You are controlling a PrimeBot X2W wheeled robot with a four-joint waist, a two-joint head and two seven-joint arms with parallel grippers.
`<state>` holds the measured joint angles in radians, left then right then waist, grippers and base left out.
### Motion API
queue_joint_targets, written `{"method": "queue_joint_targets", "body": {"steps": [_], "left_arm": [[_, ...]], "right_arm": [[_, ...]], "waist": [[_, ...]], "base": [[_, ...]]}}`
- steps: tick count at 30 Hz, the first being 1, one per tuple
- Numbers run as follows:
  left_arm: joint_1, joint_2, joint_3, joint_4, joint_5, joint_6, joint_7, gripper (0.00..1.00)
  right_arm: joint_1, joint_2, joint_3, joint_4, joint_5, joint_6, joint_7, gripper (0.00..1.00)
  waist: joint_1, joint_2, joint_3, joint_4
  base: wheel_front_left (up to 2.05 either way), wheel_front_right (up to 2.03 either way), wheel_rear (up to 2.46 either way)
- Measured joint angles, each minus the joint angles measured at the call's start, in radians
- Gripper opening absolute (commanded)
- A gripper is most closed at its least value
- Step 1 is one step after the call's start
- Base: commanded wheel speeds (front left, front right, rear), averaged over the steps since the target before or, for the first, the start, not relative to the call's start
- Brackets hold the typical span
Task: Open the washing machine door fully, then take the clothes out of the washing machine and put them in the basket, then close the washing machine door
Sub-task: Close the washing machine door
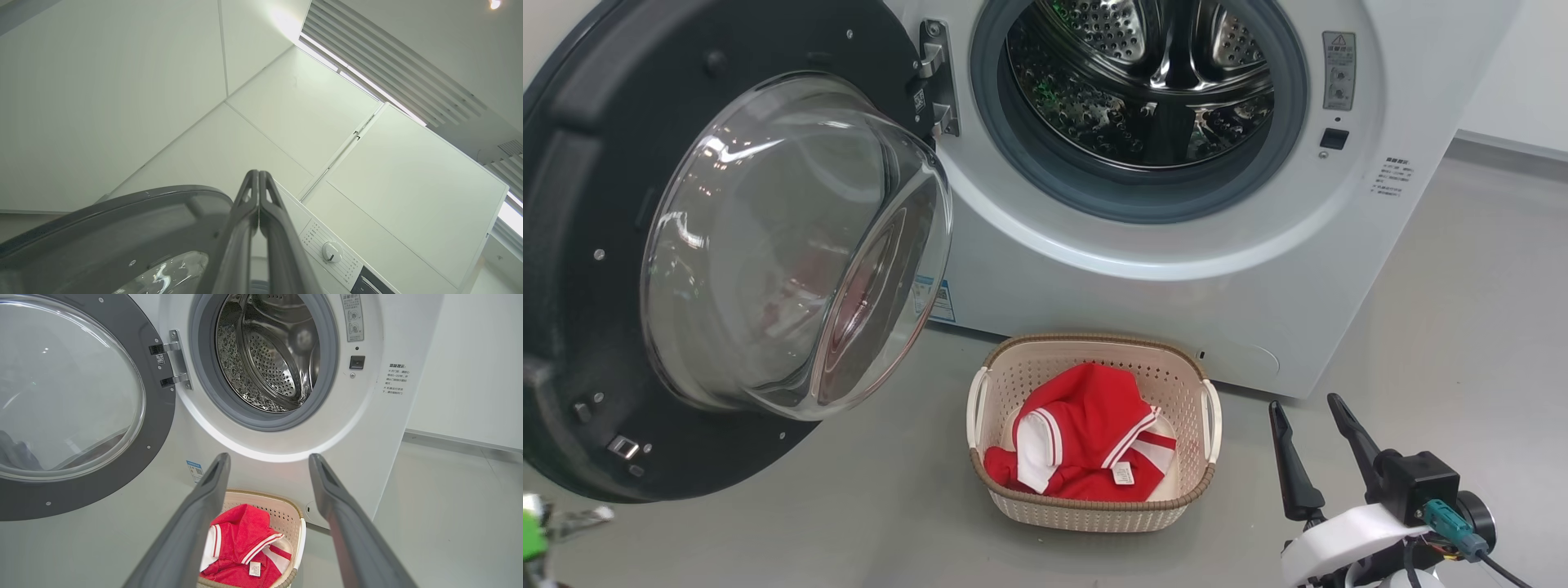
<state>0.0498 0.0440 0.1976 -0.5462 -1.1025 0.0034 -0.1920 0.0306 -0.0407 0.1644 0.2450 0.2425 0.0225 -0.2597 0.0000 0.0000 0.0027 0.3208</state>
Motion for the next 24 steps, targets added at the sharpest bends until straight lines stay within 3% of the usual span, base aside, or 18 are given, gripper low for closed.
{"method": "queue_joint_targets", "body": {"steps": [4,11,16,24], "left_arm": [[-0.027,0.011,0.109,0.027,-0.149,0.004,0.056,0.0],[-0.056,0.128,0.307,0.188,-0.329,0.073,0.167,0.0],[-0.071,0.19,0.321,0.328,-0.437,0.093,0.284,0.0],[-0.075,0.264,0.33,0.468,-0.503,0.106,0.407,0.0]], "right_arm": [[0.0,0.0,0.003,-0.001,0.0,0.0,0.0,1.0],[0.0,0.0,0.005,-0.002,-0.001,0.0,0.0,1.0],[-0.001,0.0,-0.001,-0.002,-0.005,0.0,0.0,1.0],[-0.002,0.0,0.003,-0.002,-0.008,0.0,0.0,1.0]], "waist": [[0.0,0.0,0.006,-0.003],[0.0,0.0,0.022,-0.021],[0.0,0.0,0.034,-0.034],[0.0,0.0,0.051,-0.052]], "base": [[0.0,0.0,0.0],[0.0,0.0,0.0],[0.0,0.0,0.0],[0.0,0.0,0.0]]}}
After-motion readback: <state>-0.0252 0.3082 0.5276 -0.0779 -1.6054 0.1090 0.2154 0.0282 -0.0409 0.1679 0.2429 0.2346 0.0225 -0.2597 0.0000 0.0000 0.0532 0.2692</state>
